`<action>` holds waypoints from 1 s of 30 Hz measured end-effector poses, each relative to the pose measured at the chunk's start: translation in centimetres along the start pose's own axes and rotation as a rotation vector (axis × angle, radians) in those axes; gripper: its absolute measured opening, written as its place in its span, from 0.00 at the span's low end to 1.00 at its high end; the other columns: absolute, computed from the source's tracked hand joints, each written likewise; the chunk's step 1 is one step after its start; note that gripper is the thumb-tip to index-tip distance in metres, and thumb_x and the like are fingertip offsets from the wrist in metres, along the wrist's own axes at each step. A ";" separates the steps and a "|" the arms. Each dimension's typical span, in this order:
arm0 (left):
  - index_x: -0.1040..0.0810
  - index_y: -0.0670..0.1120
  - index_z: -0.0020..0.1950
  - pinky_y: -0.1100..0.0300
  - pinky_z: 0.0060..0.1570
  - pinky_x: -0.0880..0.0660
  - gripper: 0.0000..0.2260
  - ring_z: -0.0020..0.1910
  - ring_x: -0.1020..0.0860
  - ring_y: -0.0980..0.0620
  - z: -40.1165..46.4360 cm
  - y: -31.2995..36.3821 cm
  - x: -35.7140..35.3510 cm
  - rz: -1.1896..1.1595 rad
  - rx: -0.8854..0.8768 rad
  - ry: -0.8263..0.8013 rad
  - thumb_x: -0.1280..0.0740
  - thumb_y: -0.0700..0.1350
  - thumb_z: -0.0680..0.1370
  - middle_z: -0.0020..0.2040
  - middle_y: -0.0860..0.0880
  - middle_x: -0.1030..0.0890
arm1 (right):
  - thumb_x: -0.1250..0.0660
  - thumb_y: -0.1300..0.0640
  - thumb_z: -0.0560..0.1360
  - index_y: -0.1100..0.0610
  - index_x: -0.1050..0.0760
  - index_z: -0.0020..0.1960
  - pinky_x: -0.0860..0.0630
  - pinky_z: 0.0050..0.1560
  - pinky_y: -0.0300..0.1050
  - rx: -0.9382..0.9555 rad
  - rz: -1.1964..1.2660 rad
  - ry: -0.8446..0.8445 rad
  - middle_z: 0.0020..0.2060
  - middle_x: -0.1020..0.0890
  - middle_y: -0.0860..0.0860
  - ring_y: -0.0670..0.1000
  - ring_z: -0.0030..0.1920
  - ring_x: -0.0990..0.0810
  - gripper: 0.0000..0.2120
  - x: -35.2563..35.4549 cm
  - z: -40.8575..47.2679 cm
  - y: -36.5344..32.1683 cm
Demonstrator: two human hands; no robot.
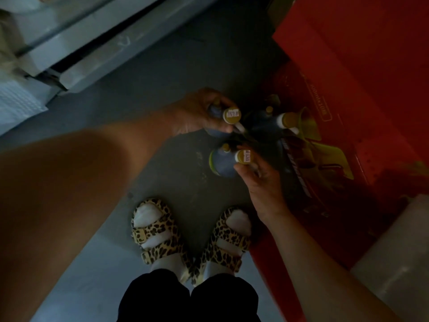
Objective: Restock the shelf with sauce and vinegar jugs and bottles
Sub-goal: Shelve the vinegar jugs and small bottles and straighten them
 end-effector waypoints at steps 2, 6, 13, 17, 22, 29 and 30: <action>0.20 0.46 0.61 0.72 0.58 0.29 0.21 0.57 0.25 0.69 -0.2 -0.5 0.0 -0.074 0.025 0.026 0.21 0.42 0.69 0.60 0.55 0.22 | 0.27 0.53 0.75 0.38 0.18 0.56 0.27 0.54 0.26 -0.003 -0.001 0.001 0.56 0.15 0.39 0.38 0.59 0.20 0.13 0.1 0.9 -0.8; 0.20 0.46 0.53 0.57 0.57 0.23 0.13 0.52 0.19 0.59 -2.1 -0.9 2.0 -0.231 0.085 0.212 0.22 0.43 0.71 0.52 0.48 0.17 | 0.29 0.43 0.74 0.37 0.17 0.56 0.24 0.58 0.36 -0.035 -0.032 0.009 0.57 0.16 0.40 0.41 0.62 0.20 0.11 0.7 1.7 -2.1; 0.19 0.45 0.52 0.47 0.51 0.26 0.25 0.48 0.19 0.50 -13.0 -2.3 4.6 -0.292 0.293 0.360 0.21 0.60 0.63 0.49 0.41 0.16 | 0.31 0.34 0.68 0.36 0.16 0.47 0.21 0.47 0.41 -0.129 -0.146 0.012 0.46 0.14 0.40 0.44 0.51 0.15 0.12 -1.1 -2.3 -5.8; 0.17 0.50 0.47 0.49 0.57 0.23 0.26 0.53 0.17 0.46 -20.6 0.0 5.6 -0.441 0.421 0.409 0.20 0.64 0.58 0.49 0.45 0.15 | 0.30 0.35 0.63 0.44 0.15 0.41 0.24 0.42 0.43 -0.172 -0.133 0.010 0.38 0.15 0.44 0.42 0.41 0.18 0.16 -3.6 -6.0 -11.0; 0.19 0.40 0.49 0.47 0.55 0.24 0.36 0.47 0.20 0.49 -28.7 8.8 8.5 -0.505 0.429 0.460 0.26 0.68 0.56 0.48 0.42 0.15 | 0.24 0.46 0.69 0.72 0.22 0.43 0.25 0.42 0.38 -0.135 -0.009 -0.036 0.37 0.16 0.49 0.45 0.41 0.20 0.26 -6.2 -11.3 -21.6; 0.17 0.41 0.52 0.54 0.56 0.22 0.19 0.52 0.17 0.47 -37.6 25.5 16.0 -0.538 0.279 0.536 0.25 0.54 0.72 0.48 0.45 0.14 | 0.27 0.53 0.76 0.72 0.21 0.43 0.19 0.44 0.43 -0.051 -0.013 -0.166 0.43 0.14 0.59 0.53 0.42 0.16 0.20 -9.2 -18.8 -41.4; 0.18 0.39 0.54 0.59 0.51 0.21 0.19 0.49 0.16 0.51 -38.7 28.3 17.3 -0.538 0.235 0.547 0.26 0.53 0.73 0.47 0.46 0.14 | 0.28 0.53 0.76 0.71 0.23 0.39 0.23 0.37 0.39 -0.012 -0.021 -0.166 0.39 0.16 0.57 0.50 0.36 0.19 0.20 -9.5 -19.8 -44.5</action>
Point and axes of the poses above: each hand's wrist, its own z-axis towards the middle knuckle, its own x-axis out of the back of the hand, y = z × x, the point moved 8 cm from there along z, towards the middle knuckle
